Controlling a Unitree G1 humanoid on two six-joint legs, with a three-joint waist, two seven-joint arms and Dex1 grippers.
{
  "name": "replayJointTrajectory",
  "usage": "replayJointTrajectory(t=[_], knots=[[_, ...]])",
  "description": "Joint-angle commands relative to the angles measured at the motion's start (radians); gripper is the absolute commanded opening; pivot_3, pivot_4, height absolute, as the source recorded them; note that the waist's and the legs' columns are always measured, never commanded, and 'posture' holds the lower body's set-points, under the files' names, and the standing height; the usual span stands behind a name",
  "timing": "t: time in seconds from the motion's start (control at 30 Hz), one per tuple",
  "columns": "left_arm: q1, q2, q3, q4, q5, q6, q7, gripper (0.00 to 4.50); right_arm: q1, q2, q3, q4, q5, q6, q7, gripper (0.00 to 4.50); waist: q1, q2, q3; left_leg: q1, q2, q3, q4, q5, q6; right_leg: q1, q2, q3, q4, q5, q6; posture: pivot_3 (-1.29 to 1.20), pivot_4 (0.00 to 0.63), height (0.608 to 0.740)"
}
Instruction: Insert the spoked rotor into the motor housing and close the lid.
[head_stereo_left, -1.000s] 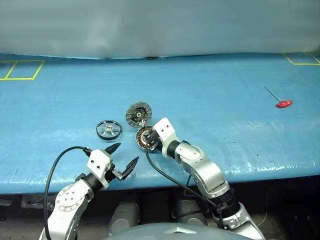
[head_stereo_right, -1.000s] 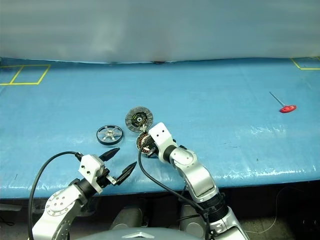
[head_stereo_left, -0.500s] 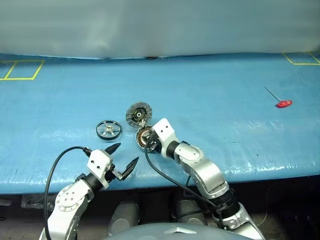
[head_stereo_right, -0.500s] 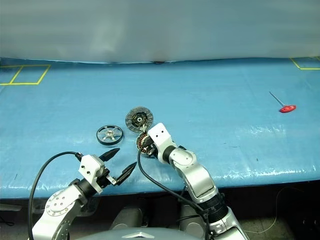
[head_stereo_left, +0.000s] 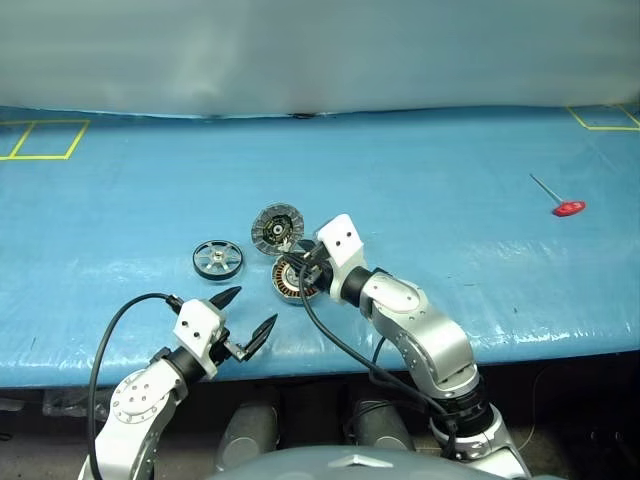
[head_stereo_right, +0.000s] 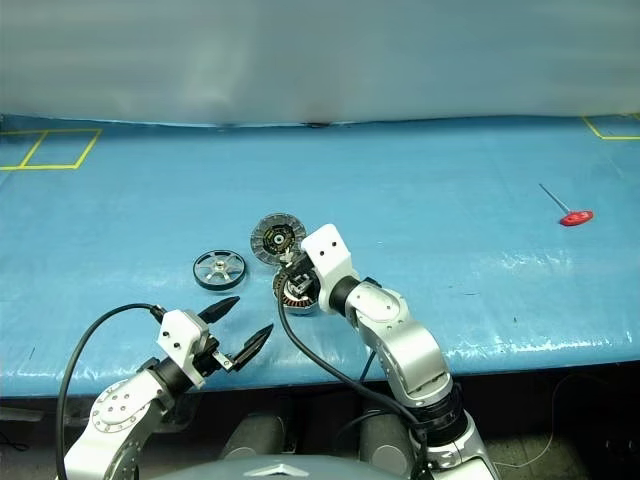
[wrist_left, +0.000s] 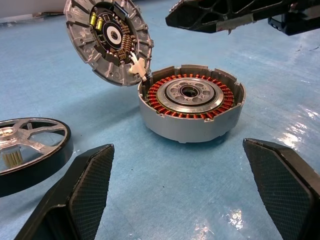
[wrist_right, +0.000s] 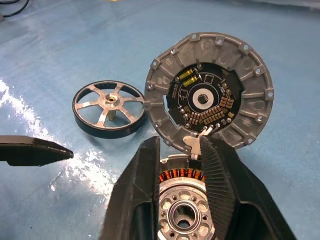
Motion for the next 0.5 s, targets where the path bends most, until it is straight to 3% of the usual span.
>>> replayJointTrajectory(t=[0.03, 0.07, 0.5], knots=[[-0.003, 0.003, 0.006, -0.01, -0.002, -0.017, -0.004, 4.5, -0.001, -0.011, 0.022, -0.015, 0.0, 0.0, -0.003, 0.37, 0.0, 0.0, 0.0, 0.0, 0.0, 0.0, 0.0, 0.0, 0.0, 0.0, 0.0, 0.0, 0.0, 0.0, 0.0, 0.0, 0.15, 0.74], [-0.004, 0.002, 0.005, -0.009, -0.001, -0.018, -0.003, 4.5, -0.001, -0.011, 0.031, -0.007, 0.001, 0.001, -0.004, 0.03, 0.0, 0.0, 0.0, 0.0, 0.0, 0.0, 0.0, 0.0, 0.0, 0.0, 0.0, 0.0, 0.0, 0.0, 0.0, 0.0, 0.15, 0.74], [-0.003, 0.0, 0.0, -0.01, 0.003, -0.017, 0.003, 4.5, -0.032, -0.005, 0.075, 0.118, -0.026, -0.029, -0.021, 0.03, 0.0, 0.0, 0.0, 0.0, 0.0, 0.0, 0.0, 0.0, 0.0, 0.0, 0.0, 0.0, 0.0, 0.0, 0.0, 0.0, 0.15, 0.74]])
